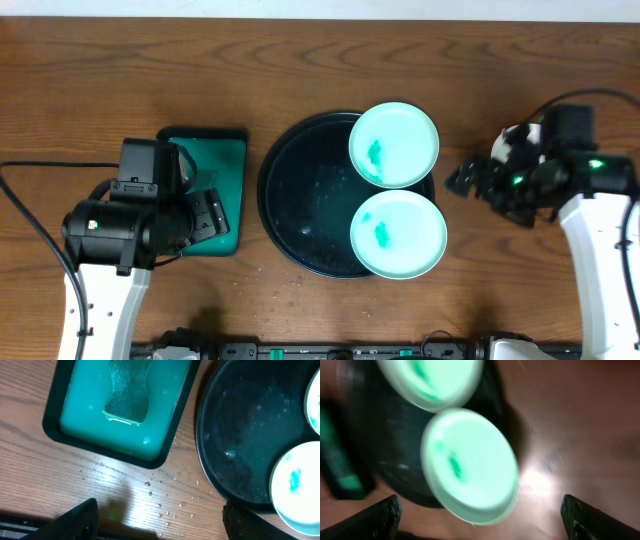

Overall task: Clean dirty plates on tray and stack at the side
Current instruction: 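Grasp the rim of the lower mint-green plate on the tray with the right gripper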

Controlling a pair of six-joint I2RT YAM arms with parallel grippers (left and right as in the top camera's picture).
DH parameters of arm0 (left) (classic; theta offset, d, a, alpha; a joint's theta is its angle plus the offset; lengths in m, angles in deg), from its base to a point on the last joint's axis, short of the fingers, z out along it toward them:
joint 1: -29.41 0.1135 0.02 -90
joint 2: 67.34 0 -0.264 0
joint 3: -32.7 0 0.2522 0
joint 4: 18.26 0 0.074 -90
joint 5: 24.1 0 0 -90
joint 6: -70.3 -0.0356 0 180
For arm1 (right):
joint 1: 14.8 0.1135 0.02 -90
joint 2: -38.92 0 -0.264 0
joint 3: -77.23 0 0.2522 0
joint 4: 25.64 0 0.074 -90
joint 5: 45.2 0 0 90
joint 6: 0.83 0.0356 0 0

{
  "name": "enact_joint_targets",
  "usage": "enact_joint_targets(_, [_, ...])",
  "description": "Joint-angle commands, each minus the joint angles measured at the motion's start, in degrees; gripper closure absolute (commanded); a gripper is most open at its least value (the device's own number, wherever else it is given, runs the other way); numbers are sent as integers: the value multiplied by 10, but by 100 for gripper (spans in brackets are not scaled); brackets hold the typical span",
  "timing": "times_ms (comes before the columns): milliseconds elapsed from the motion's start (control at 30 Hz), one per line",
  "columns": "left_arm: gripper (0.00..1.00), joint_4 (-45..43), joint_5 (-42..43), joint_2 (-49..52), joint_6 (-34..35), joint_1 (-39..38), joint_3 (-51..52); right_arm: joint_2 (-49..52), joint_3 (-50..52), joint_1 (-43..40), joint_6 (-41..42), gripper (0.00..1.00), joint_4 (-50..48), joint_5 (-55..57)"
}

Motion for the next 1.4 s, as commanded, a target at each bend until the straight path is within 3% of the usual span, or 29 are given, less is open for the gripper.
enact_joint_targets(0, [20, 2, 1, -1, 5, -2, -2, 6, 76, 30, 61, 1, -24, 50])
enact_joint_targets(233, [20, 4, 1, -1, 5, -2, -2, 6, 213, 40, 59, 1, -171, -55])
enact_joint_targets(267, [20, 4, 1, -1, 5, -2, -2, 6, 223, 40, 59, 7, -186, -68])
enact_joint_targets(333, [20, 4, 1, -1, 5, -2, -2, 6, 241, 40, 65, 30, -212, -70])
enact_joint_targets(600, [20, 4, 1, -1, 5, -2, -2, 6, 305, 40, 109, 34, -305, -39])
enact_joint_targets(700, [20, 4, 1, -1, 5, -2, -2, 6, 320, 40, 110, 53, -334, -40])
enact_joint_targets(767, [20, 4, 1, -1, 5, -2, -2, 6, 325, 41, 110, 72, -345, -39])
enact_joint_targets(967, [20, 4, 1, -1, 5, -2, -2, 6, 326, 41, 110, 99, -348, -40])
enact_joint_targets(1367, [20, 4, 1, -1, 5, -2, -2, 5, 326, 110, 75, 99, -346, -52])
